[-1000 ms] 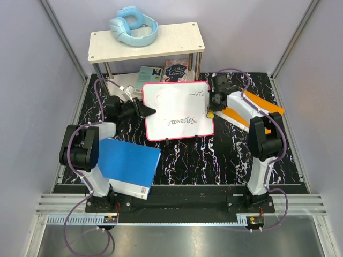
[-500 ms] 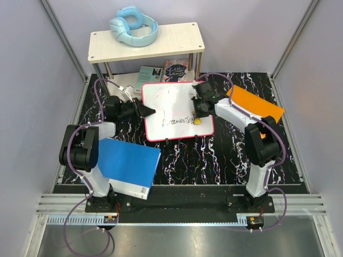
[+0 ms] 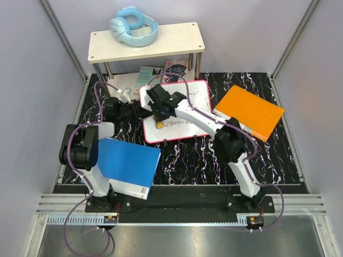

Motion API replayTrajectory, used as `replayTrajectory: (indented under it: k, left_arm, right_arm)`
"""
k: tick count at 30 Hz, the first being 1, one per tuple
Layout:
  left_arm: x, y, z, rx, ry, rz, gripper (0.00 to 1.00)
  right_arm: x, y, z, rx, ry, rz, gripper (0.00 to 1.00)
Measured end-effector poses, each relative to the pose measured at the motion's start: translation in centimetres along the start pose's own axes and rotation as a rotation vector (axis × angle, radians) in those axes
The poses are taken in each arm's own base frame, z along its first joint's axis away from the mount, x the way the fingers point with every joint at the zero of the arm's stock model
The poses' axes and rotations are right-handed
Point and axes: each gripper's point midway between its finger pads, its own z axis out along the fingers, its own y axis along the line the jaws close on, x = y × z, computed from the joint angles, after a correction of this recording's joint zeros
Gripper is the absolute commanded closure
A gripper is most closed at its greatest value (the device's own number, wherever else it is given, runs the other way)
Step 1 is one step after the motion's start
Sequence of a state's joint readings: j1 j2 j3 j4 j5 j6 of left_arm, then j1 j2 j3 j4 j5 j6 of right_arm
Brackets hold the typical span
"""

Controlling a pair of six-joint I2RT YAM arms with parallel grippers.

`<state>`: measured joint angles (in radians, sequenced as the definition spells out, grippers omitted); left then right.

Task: Erase the whiteboard

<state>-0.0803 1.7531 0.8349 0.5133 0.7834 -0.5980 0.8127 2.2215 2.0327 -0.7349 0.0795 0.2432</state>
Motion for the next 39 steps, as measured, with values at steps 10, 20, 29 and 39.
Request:
replayTrajectory:
  k: [10,20,29,39]
  left_arm:
    - [0.2,0.5,-0.1,-0.014,0.002,0.011,1.00]
    - [0.4,0.5,-0.1,-0.013,0.007,0.023,1.00]
    - [0.4,0.6,-0.1,-0.014,0.007,0.025,1.00]
    - [0.8,0.3,0.2,-0.006,0.017,0.041,1.00]
  right_arm:
    - [0.2,1.4,0.5,0.166,0.037,-0.042,1.00]
    - [0.9,1.3,0.4,0.198,-0.021,-0.022,1.00]
    - [1.5,1.0,0.4,0.216,-0.030,-0.045,1.00]
    - [4.5,-0.1,0.0,0.296,-0.020,-0.089,1.00]
